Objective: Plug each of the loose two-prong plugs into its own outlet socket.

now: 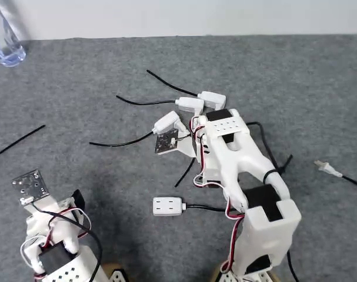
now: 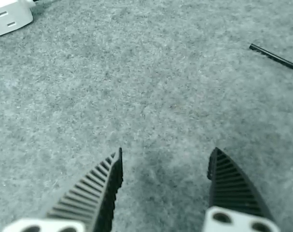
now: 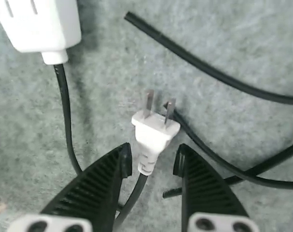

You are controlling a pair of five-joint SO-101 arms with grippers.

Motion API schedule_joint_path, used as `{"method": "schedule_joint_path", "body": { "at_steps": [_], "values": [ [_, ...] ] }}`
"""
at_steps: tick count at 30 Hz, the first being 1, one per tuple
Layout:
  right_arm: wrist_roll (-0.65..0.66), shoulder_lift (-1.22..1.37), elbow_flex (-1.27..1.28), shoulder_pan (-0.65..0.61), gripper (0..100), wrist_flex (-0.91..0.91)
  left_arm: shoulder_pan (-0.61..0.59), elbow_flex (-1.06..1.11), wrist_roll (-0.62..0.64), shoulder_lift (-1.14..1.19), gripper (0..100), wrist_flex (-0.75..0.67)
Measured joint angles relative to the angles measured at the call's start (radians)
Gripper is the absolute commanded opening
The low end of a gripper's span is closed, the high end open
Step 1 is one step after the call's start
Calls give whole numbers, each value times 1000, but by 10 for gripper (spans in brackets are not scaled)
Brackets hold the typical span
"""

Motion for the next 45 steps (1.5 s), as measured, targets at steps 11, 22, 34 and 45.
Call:
{"method": "schedule_joint_path", "body": {
  "at_steps": [11, 22, 34, 45],
  "values": [
    [0, 0, 29, -44, 151, -37, 0, 0, 0, 0, 272, 0],
    [0, 15, 29, -57, 151, -40, 0, 0, 0, 0, 272, 0],
    [0, 86, 11, -57, 0, -74, 0, 0, 0, 0, 272, 0],
    [-2, 60, 21, -55, 9, -35, 18, 0, 0, 0, 272, 0]
  ]
}}
